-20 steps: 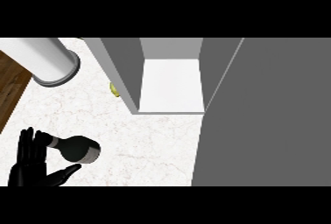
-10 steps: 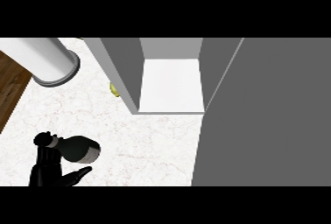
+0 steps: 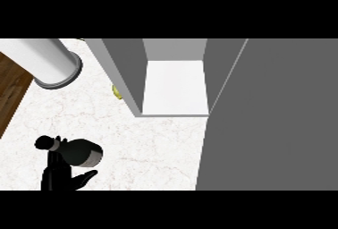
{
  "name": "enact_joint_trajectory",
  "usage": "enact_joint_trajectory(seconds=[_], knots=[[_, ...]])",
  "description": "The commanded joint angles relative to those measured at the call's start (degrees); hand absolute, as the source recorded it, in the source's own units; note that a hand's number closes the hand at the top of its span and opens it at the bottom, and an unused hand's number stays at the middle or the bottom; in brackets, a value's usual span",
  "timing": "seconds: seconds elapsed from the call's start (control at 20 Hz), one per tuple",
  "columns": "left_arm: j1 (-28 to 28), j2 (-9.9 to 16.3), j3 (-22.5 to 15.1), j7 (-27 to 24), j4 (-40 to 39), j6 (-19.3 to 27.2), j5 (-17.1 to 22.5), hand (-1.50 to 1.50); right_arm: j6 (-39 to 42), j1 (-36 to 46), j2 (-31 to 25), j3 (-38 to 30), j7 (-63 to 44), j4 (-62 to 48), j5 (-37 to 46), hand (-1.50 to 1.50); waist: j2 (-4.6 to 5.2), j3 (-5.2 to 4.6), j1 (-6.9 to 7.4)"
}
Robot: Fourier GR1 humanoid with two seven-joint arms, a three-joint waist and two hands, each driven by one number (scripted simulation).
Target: Pick up the wine, place it into the cabinet and close the cabinet
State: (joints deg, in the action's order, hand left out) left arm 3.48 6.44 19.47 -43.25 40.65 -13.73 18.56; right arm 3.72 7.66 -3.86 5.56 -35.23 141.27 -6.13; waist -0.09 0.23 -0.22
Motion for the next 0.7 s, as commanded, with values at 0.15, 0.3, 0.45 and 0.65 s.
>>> enact_joint_trajectory(seconds=[0.15,0.3,0.45,0.65], knots=[[5.37,0.45,0.1,-4.43,-9.01,-3.88,0.32,-1.5,0.81,-1.48,0.96,-0.04,1.45,1.07,-2.99,-1.5,0.14,-0.27,-0.1],[3.67,3.18,0.57,-8.65,-12.34,-8.06,-0.4,-1.5,0.8,-2.86,1.82,1.55,2.94,1.3,-0.98,-1.5,0.18,-0.3,-0.22],[6.73,1.19,-0.12,-3.2,-7.61,-4.18,0.86,-1.5,-0.48,0.19,0.35,0.66,-2.65,4.11,-1.34,-1.5,0.07,-0.28,-0.2],[7.74,0.28,-0.32,-7.32,-10.76,-2.52,-0.46,-1.5,0.58,-1.42,0.35,-0.29,-2.09,5.31,-3.54,-1.5,0.12,-0.3,-0.54]])
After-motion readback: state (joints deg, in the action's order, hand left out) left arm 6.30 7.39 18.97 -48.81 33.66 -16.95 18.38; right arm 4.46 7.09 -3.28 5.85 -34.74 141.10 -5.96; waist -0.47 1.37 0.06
